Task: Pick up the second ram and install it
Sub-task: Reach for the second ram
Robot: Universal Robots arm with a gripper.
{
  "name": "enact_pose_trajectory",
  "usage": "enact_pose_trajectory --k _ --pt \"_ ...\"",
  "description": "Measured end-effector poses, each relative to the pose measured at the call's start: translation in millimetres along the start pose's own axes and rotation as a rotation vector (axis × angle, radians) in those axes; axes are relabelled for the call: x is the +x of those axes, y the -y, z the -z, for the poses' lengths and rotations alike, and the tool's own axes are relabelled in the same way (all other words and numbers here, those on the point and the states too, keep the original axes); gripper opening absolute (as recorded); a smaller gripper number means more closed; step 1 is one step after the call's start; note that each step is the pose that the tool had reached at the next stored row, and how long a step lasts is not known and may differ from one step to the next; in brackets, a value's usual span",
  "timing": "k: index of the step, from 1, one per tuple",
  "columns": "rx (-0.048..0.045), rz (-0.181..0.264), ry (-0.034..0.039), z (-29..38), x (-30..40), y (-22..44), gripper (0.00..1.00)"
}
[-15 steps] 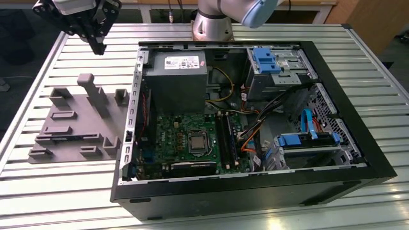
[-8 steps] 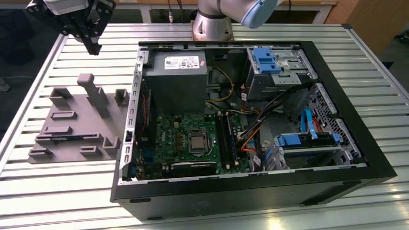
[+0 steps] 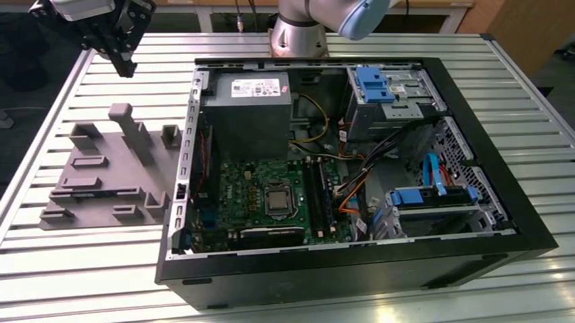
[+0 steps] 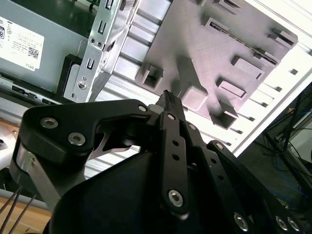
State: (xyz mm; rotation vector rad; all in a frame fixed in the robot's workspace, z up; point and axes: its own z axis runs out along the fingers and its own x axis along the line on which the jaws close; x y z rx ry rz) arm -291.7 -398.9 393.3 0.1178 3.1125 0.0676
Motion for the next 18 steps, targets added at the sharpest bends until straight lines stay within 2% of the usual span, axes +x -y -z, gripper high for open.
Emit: enact_pose_trajectory --k 11,18 --pt "-0.0001 0.0 0.0001 0.0 1.4 0.1 0.11" --pt "-0.0001 0.0 0.0 0.4 13.1 1.0 0.11"
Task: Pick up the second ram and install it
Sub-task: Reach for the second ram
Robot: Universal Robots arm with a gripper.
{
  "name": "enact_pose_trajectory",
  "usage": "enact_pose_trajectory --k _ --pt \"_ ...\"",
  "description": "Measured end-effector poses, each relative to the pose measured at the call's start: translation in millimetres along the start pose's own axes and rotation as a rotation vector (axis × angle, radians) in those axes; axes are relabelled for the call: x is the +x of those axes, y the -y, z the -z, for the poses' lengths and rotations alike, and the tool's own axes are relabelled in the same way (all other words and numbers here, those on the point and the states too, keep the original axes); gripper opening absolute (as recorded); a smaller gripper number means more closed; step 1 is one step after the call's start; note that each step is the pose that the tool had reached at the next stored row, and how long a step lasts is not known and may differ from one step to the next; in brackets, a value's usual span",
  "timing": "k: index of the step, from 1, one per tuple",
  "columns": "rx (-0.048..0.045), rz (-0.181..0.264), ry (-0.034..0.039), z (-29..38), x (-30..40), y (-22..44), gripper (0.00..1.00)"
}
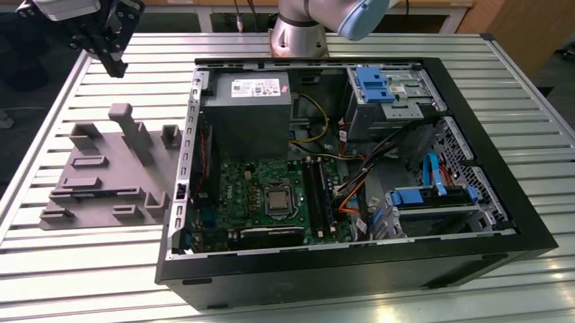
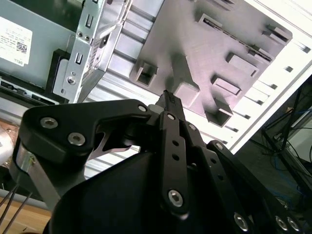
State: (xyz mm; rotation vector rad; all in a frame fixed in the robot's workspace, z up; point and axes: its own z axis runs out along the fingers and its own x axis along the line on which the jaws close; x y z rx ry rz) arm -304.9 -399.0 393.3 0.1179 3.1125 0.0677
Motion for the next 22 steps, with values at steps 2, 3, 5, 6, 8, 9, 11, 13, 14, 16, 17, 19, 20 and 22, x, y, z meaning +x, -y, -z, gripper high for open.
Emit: enact_pose_trajectory --k 2,3,5,6,8,9,11,13,14,16,17,19,20,22 --pt "0.0001 0.0 0.0 0.1 3.1 0.5 0.11" --pt "0.0 0.0 0.0 0.1 4.1 1.1 0.11" --pt "-0.0001 0.0 0.0 0.0 5.2 3.9 0.11" --pt "-0.0001 0.0 0.0 -0.2 5.5 6.2 0.11" --pt "0.0001 0.0 -0.0001 -0.4 6.3 11.0 0.11" --pt "0.0 0.0 -0.0001 -0.6 6.9 13.3 0.11" --pt "-0.0001 0.0 0.0 -0.9 8.8 17.2 0.11" --pt "0.0 0.0 0.0 -1.1 11.3 19.7 0.11" --pt "0.0001 0.0 -0.0001 -1.2 12.6 20.6 0.11" --pt "0.0 0.0 0.0 -1.3 13.9 21.4 0.11" --pt "0.0 0.0 0.0 -1.3 14.0 21.4 0.11" --pt "0.0 0.0 0.0 -1.3 14.1 21.3 0.11" --pt "0.0001 0.0 -0.0001 -1.2 14.1 21.3 0.11" --pt "0.0 0.0 0.0 -1.3 14.2 21.4 0.11"
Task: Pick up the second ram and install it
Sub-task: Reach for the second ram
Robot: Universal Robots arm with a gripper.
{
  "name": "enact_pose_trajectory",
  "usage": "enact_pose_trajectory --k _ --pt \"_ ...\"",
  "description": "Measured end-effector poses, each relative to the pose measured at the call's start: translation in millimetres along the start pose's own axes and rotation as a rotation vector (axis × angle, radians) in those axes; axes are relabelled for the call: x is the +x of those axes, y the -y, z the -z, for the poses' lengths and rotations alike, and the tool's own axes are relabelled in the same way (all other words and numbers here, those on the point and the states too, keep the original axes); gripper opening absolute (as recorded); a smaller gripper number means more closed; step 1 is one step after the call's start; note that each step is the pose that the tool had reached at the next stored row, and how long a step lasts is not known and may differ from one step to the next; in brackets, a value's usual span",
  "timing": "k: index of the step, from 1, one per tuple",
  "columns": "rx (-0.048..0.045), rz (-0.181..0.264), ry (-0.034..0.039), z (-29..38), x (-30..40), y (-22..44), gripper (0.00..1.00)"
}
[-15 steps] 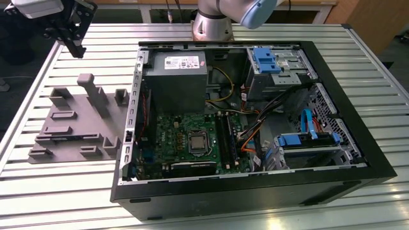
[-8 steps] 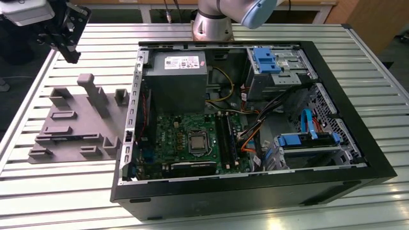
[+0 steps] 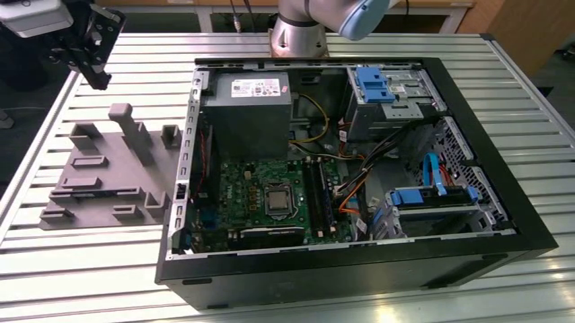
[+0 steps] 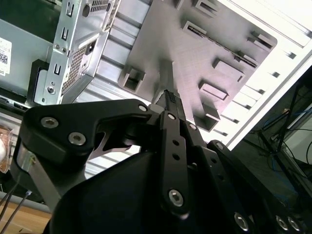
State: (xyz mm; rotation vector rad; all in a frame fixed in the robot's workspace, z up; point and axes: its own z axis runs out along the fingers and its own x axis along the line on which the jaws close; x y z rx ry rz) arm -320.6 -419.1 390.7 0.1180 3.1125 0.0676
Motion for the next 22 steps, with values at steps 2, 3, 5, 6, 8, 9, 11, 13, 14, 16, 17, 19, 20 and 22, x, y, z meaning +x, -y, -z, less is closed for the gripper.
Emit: enact_pose_trajectory --k 2,3,5,6,8,9,11,13,14,16,17,19,20,22 --pt "0.0 0.0 0.0 0.0 0.0 0.0 0.11" --pt "0.0 0.0 0.0 0.0 0.0 0.0 0.11" --pt "0.0 0.0 0.0 0.0 0.8 0.1 0.11" --pt "0.0 0.0 0.0 0.1 2.0 0.1 0.11" --pt "0.0 0.0 0.0 0.2 6.4 0.6 0.11" --pt "0.0 0.0 0.0 0.2 9.0 0.9 0.11" --pt "0.0 0.0 0.0001 0.4 14.0 1.4 0.11" --pt "0.0001 0.0 -0.0001 0.6 18.9 2.0 0.11" --pt "0.0 0.0 0.0 0.6 21.2 2.3 0.11" --pt "0.0001 0.0 0.0 0.8 25.2 2.8 0.11" --pt "0.0 0.0 0.0 0.8 26.4 2.9 0.11" --pt "0.0 0.0 0.0 0.8 26.8 2.9 0.11" --pt "-0.0001 0.0 0.0001 0.8 26.7 2.9 0.11" --pt "0.0 0.0 0.0 0.8 27.4 3.0 0.11"
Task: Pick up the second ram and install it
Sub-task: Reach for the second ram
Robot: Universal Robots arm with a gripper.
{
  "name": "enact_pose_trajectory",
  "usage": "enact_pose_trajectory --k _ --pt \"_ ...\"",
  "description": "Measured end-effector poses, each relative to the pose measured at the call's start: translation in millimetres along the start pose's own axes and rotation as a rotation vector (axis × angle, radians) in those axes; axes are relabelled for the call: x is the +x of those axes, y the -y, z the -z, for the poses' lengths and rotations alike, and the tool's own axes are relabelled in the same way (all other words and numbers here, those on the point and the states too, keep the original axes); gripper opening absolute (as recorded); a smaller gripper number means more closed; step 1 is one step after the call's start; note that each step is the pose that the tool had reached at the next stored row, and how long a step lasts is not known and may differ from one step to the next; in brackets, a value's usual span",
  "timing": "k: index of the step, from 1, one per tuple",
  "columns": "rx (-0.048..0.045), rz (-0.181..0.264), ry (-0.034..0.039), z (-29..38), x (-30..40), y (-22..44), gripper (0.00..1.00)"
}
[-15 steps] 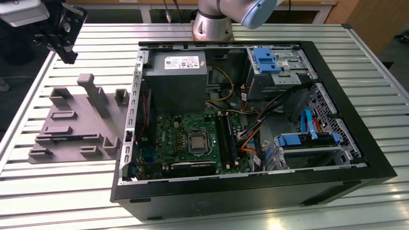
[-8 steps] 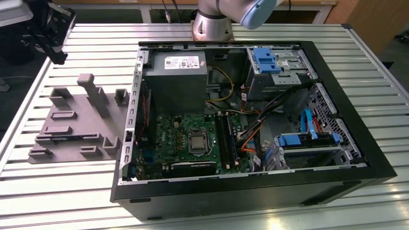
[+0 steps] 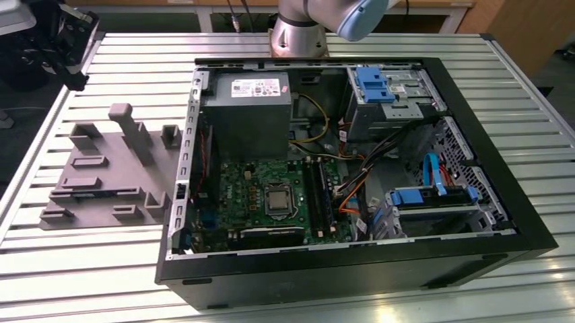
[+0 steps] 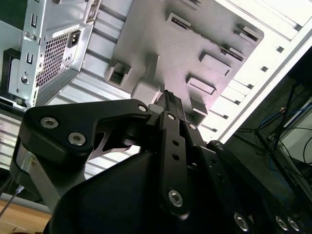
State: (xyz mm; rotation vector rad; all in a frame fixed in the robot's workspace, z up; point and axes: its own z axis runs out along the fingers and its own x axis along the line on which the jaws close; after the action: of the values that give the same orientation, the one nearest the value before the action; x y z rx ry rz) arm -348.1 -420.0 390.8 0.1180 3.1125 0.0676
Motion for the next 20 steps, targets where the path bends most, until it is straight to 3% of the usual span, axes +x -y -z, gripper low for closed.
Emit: enact_pose_trajectory --k 11,15,20 --pt "0.0 0.0 0.0 0.1 0.5 1.5 0.11" --pt "0.0001 0.0 -0.0002 0.4 2.1 7.7 0.11" --pt "0.0 0.0 0.0 0.4 9.1 15.2 0.11"
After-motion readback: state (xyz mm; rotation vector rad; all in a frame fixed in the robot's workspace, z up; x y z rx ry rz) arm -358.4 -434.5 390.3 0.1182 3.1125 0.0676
